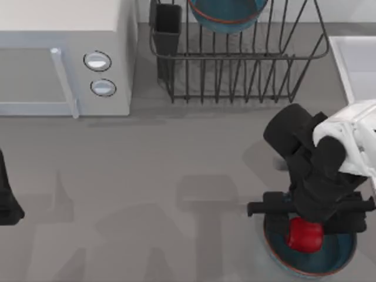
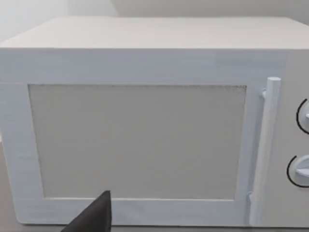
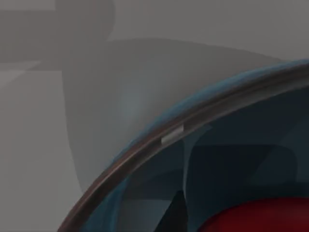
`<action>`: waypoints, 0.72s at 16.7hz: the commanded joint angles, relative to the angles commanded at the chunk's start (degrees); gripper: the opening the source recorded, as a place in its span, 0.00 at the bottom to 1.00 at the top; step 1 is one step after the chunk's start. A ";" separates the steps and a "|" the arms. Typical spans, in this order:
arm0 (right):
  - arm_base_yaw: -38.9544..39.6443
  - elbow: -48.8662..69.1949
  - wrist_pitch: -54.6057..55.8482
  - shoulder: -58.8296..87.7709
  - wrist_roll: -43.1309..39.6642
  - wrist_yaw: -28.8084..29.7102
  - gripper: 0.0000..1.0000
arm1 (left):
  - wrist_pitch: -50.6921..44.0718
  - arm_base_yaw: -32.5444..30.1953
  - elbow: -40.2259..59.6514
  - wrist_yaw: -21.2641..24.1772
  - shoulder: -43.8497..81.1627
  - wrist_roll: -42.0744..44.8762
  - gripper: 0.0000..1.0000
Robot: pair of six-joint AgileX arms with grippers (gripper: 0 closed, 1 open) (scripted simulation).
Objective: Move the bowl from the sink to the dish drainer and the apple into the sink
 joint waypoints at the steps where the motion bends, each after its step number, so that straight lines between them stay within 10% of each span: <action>1: 0.00 0.00 0.00 0.00 0.00 0.00 0.25 | 0.00 0.00 0.00 0.00 0.00 0.00 1.00; 4: 0.00 0.00 0.00 0.00 0.00 0.00 0.02 | 0.00 0.00 0.00 0.00 0.00 0.00 1.00; 12: 0.00 0.00 0.00 0.00 0.00 0.00 0.00 | 0.00 0.00 0.00 0.00 0.00 0.00 1.00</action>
